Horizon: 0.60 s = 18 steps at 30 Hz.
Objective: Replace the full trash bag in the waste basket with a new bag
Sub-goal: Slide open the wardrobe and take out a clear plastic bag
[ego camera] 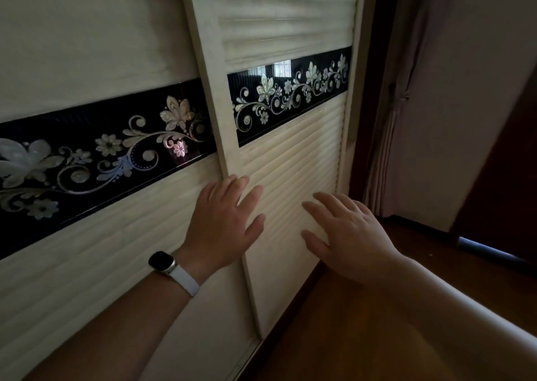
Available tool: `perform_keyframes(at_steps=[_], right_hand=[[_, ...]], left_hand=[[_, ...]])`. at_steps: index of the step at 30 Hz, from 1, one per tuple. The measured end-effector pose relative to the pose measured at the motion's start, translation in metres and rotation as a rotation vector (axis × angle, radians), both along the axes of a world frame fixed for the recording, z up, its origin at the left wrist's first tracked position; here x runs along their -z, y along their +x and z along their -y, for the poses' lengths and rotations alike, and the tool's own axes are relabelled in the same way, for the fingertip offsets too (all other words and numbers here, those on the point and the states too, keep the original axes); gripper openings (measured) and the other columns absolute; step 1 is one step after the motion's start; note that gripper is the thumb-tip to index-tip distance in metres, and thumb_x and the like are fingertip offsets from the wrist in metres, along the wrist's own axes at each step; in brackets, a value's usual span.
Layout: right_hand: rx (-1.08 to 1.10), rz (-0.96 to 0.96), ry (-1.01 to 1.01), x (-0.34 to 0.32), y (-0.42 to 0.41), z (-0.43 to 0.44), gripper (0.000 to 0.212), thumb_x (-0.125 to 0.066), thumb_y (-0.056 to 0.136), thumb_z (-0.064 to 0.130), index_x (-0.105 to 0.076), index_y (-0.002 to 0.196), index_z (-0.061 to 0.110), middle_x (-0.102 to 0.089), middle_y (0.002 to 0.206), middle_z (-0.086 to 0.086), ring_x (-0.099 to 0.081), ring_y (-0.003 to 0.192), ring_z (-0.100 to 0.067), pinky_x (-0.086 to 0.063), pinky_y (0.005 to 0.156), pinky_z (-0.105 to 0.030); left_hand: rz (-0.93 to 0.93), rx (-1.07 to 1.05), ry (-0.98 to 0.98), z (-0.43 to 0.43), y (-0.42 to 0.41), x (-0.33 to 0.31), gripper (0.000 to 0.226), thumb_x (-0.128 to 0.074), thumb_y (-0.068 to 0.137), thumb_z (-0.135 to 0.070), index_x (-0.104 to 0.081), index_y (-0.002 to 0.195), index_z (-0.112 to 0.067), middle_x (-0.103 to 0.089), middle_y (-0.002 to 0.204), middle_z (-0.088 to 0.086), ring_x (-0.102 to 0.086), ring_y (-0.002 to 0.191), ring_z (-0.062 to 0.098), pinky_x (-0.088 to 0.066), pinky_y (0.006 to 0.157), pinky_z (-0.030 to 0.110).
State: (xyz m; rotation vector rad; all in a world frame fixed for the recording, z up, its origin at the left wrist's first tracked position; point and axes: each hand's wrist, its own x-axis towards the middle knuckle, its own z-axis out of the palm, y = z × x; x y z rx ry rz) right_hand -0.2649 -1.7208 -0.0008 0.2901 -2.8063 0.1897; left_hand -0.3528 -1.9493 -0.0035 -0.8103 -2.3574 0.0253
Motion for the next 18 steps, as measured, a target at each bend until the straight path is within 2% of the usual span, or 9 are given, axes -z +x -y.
perform_keyframes(at_steps=[6,11,18], right_hand=[[-0.056,-0.069,0.042,-0.020,-0.091,0.016,0.060,-0.028,0.093,0.060,-0.031,0.145,0.029,-0.033,0.153,0.001,-0.027,0.142,-0.021,-0.024,0.112,-0.042],[-0.072,-0.180,0.033,-0.028,-0.151,0.036,0.060,-0.033,0.091,0.059,-0.037,0.142,0.027,-0.040,0.149,-0.001,-0.034,0.138,-0.022,-0.028,0.109,-0.040],[-0.148,-0.318,-0.036,-0.036,-0.213,0.060,0.062,-0.041,0.092,0.054,-0.034,0.144,0.022,-0.042,0.147,-0.003,-0.034,0.137,-0.022,-0.028,0.110,-0.039]], left_hand=[[-0.081,-0.040,0.063,0.012,-0.082,-0.023,0.049,-0.049,0.092,-0.043,-0.056,0.132,-0.015,-0.054,0.138,0.014,-0.045,0.130,0.034,-0.033,0.104,0.051],[-0.228,-0.024,0.076,0.026,-0.133,-0.049,0.049,-0.051,0.093,-0.042,-0.056,0.131,-0.012,-0.052,0.139,0.016,-0.043,0.131,0.036,-0.034,0.103,0.052],[-0.433,-0.078,0.078,0.030,-0.175,-0.106,0.053,-0.055,0.090,-0.039,-0.051,0.136,-0.012,-0.049,0.142,0.019,-0.043,0.132,0.038,-0.033,0.103,0.056]])
